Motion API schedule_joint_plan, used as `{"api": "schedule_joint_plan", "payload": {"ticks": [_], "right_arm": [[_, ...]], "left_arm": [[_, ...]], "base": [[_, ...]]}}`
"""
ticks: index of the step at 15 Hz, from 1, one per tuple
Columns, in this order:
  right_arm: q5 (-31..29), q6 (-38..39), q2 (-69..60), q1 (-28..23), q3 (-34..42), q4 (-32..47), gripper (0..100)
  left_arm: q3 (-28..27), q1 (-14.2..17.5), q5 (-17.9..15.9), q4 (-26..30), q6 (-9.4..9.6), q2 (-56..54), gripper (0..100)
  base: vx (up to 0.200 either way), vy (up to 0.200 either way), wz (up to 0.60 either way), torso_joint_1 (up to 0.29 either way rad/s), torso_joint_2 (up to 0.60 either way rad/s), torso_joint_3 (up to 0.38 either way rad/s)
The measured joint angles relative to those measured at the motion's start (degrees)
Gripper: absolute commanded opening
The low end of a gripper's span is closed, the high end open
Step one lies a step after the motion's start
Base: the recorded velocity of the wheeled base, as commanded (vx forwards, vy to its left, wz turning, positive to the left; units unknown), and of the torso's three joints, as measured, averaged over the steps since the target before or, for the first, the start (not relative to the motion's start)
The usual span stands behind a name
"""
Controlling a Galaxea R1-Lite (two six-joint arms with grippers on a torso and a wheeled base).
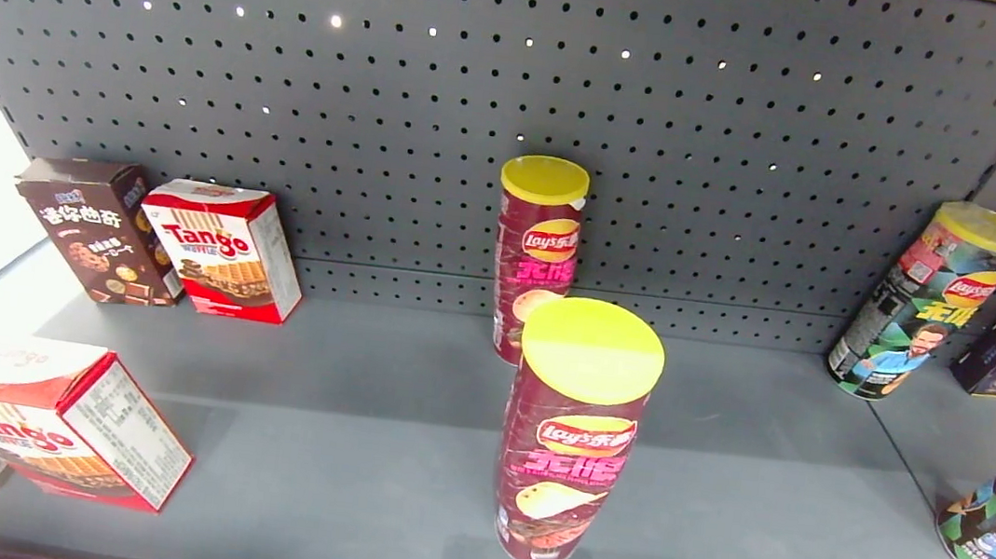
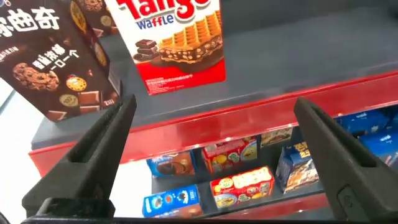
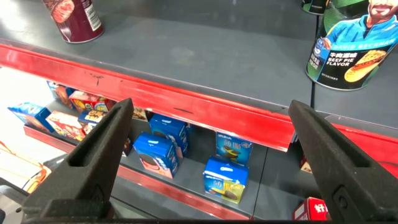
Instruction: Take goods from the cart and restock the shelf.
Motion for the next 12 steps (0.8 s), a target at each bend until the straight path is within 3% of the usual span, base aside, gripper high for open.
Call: {"api": "schedule_joint_plan", "payload": {"ticks": [5, 6, 7, 8, 10, 12], "right_arm": [[0.0, 0.0, 0.0, 0.0, 0.0, 0.0, 100], [0.0, -0.02, 0.0, 0.0, 0.0, 0.0, 100], [0.0, 0.0, 0.0, 0.0, 0.0, 0.0, 100], [-0.02, 0.0, 0.0, 0.0, 0.0, 0.0, 100], [-0.02, 0.0, 0.0, 0.0, 0.0, 0.0, 100], [0.0, -0.02, 0.0, -0.05, 0.0, 0.0, 100]], "left_arm": [[0.0, -0.05, 0.2, 0.09, -1.61, -0.9, 100], [0.0, 0.0, 1.89, 1.01, -1.61, -0.93, 100], [0.0, 0.06, 6.66, 3.08, -1.94, -0.95, 100], [-0.07, 0.13, 10.36, 4.28, -3.89, -0.95, 100], [-0.29, 0.13, 9.46, 4.58, -5.75, -0.95, 100], [-0.41, 0.11, 5.96, 4.61, -7.12, -0.95, 100]], "base": [[0.0, 0.0, 0.0, 0.0, 0.0, 0.0], [0.0, 0.0, 0.0, 0.0, 0.0, 0.0], [0.0, 0.0, 0.0, 0.0, 0.0, 0.0], [0.0, 0.0, 0.0, 0.0, 0.0, 0.0], [0.0, 0.0, 0.0, 0.0, 0.0, 0.0], [0.0, 0.0, 0.0, 0.0, 0.0, 0.0]]}}
